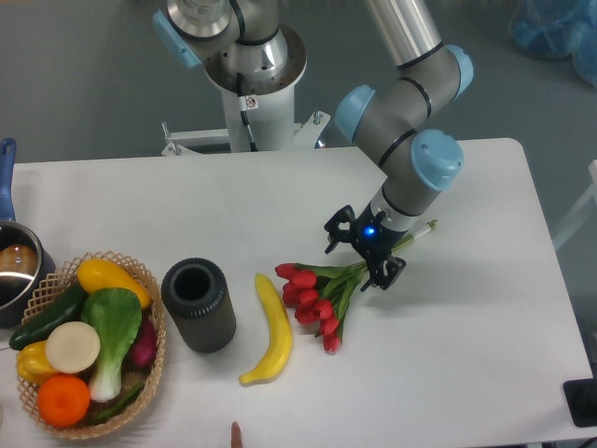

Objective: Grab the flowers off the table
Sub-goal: 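Lower the gripper over the tulip stems just below the flower heads, then close the gripper around the tulip stems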

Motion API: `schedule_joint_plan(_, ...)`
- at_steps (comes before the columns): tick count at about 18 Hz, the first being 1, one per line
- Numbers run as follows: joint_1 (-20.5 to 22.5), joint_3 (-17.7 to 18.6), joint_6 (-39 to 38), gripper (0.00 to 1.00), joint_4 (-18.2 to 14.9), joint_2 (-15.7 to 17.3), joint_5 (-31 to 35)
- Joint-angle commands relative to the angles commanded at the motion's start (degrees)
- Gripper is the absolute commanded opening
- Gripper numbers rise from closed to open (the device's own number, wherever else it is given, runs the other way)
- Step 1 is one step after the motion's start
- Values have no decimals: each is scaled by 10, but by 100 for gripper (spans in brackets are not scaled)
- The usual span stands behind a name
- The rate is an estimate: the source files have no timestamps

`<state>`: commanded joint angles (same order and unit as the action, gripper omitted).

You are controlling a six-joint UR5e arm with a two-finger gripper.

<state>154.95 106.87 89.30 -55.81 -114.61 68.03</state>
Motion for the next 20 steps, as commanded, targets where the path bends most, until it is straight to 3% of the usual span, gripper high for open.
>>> schedule_joint_plan(18,-11,-7,0,100,5,-25,1)
schedule_joint_plan(20,-11,-7,0,95,5,-25,0)
